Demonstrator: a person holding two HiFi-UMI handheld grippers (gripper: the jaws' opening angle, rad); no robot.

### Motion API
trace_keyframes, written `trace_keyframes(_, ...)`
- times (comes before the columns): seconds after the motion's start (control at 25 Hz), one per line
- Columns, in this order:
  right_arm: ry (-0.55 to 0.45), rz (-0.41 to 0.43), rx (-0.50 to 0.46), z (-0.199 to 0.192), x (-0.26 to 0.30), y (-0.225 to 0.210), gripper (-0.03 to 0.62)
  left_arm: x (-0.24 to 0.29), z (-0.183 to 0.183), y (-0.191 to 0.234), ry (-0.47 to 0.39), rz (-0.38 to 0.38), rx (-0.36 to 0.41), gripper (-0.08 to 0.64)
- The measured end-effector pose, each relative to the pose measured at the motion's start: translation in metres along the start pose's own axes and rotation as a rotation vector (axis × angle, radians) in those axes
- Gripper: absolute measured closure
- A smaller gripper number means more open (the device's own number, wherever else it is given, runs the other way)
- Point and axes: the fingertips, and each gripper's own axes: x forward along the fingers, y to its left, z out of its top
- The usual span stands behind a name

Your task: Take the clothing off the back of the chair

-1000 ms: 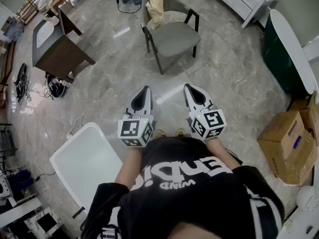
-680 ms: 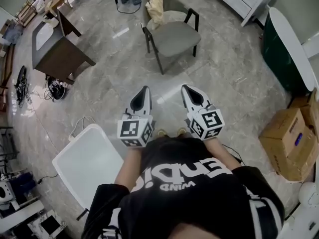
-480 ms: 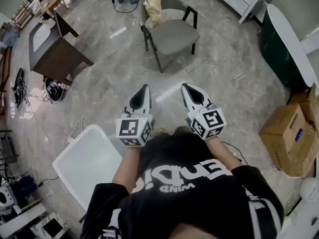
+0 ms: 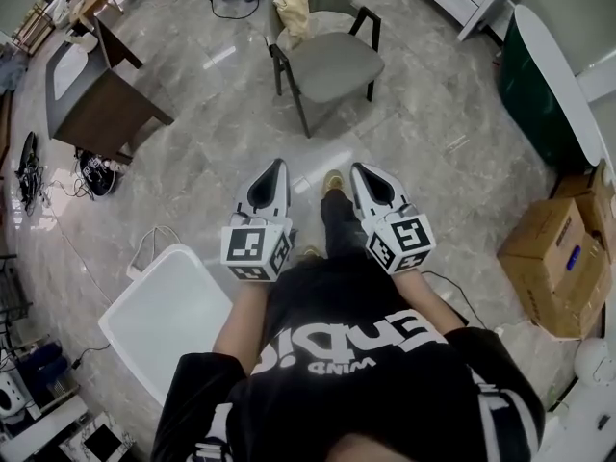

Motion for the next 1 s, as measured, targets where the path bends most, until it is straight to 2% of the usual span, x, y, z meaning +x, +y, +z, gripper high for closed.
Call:
trace_keyframes(0.52, -0.004, 0.028, -0.007, 0.021, 0.111, -0.052, 0.578, 0.09, 0.02, 0.065, -0.01, 0.04, -0.01, 0.545)
trace_keyframes(0.72, 0.004, 0.06, -0.003, 0.042, 0.161, -0.075, 0.578, 0.14, 0.041, 0.092, -0.011, 0.056, -0.016, 0.545)
trace_keyframes(1.0, -0.004, 0.085, -0.005, 0.073, 0.221, -0.121, 0.578, 0.215, 0.07, 0.109, -0.015, 0.066, -0.011, 0.545)
